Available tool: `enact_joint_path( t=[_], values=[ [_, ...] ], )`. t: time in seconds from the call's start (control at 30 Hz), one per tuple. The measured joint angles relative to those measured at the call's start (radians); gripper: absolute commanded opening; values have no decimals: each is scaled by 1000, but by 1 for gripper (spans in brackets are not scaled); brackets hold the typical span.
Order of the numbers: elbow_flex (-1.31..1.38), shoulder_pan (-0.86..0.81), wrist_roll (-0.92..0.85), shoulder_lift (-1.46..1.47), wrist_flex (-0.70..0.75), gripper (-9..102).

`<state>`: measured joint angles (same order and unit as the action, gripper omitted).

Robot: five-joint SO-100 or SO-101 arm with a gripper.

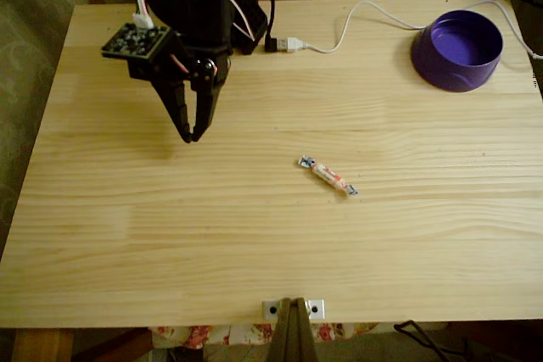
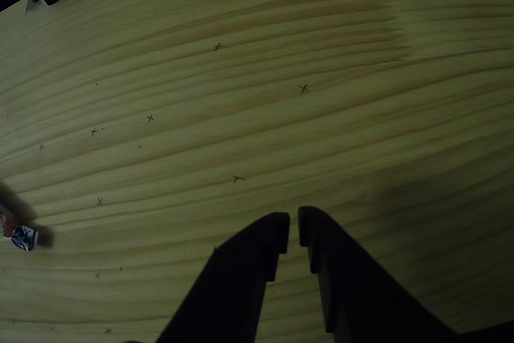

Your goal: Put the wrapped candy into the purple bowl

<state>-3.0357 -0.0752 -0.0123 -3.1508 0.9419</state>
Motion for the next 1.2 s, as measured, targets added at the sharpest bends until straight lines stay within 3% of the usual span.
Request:
enact_joint_path(
  t=[0.93,1.2],
  values=[
    [0,60,-61,0,0,1],
    [12,38,-32,15,-69,1]
  ],
)
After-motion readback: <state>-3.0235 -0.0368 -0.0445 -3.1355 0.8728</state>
